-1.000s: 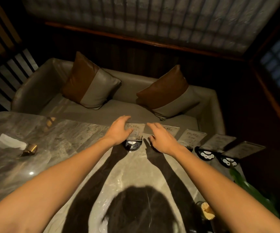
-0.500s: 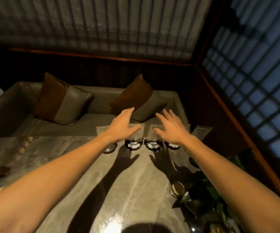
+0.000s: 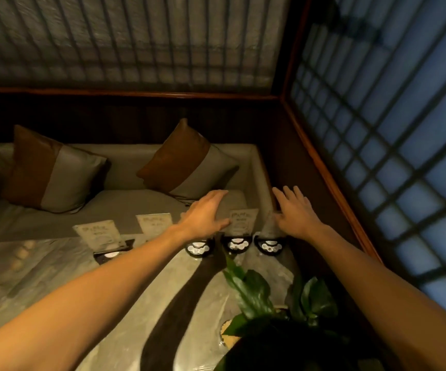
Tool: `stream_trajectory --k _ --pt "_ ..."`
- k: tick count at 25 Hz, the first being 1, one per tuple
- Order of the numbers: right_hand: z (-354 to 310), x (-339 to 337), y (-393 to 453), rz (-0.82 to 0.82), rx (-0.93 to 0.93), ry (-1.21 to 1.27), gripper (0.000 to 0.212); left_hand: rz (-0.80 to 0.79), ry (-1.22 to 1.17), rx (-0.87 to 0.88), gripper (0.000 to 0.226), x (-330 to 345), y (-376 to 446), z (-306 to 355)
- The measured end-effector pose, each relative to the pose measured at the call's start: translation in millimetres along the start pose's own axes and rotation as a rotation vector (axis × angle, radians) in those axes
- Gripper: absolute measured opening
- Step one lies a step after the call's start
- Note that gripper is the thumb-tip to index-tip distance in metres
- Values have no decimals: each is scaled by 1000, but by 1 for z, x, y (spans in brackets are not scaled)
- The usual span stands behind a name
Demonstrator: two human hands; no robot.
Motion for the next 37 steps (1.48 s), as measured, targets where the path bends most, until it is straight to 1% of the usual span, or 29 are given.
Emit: stream_trajectory --k 4,6,8,10,11,14,16,20,28,37 --pt "36 33 44 -110 -15 -7 69 -95 23 -18 72 43 59 -2" --pt "48 49 63 -179 -22 31 62 -131 32 -35 69 62 80 -4" --pt "55 62 75 -228 -31 67 45 -167 34 -61 69 81 94 -6" --pt "59 71 86 -231 -49 48 24 -214 39 -107 66 97 103 -16" --pt "60 73 91 -219 -63 41 21 -239 39 -132 61 102 107 -22" --pt "59 70 98 -193 -100 22 22 -267 47 -161 34 109 111 -34" --pt "60 67 100 -177 -105 8 24 -256 58 -135 26 110 115 -35" --pt "65 65 99 -165 -99 24 24 -256 58 -93 24 114 121 -34" --pt "68 64 99 -179 -101 51 22 -196 51 -98 25 119 125 -32" --pt "70 64 93 -156 -120 39 29 -135 -4 -99 25 123 121 -34"
Point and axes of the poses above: each hand's wrist, its own y-axis towards the middle knuckle, its own x-axis out of the palm, z = x × y, the point moved 4 cm from there along y, towards the middle knuckle, and after that the axes turned 14 degrees about x, right-handed, at the moved point
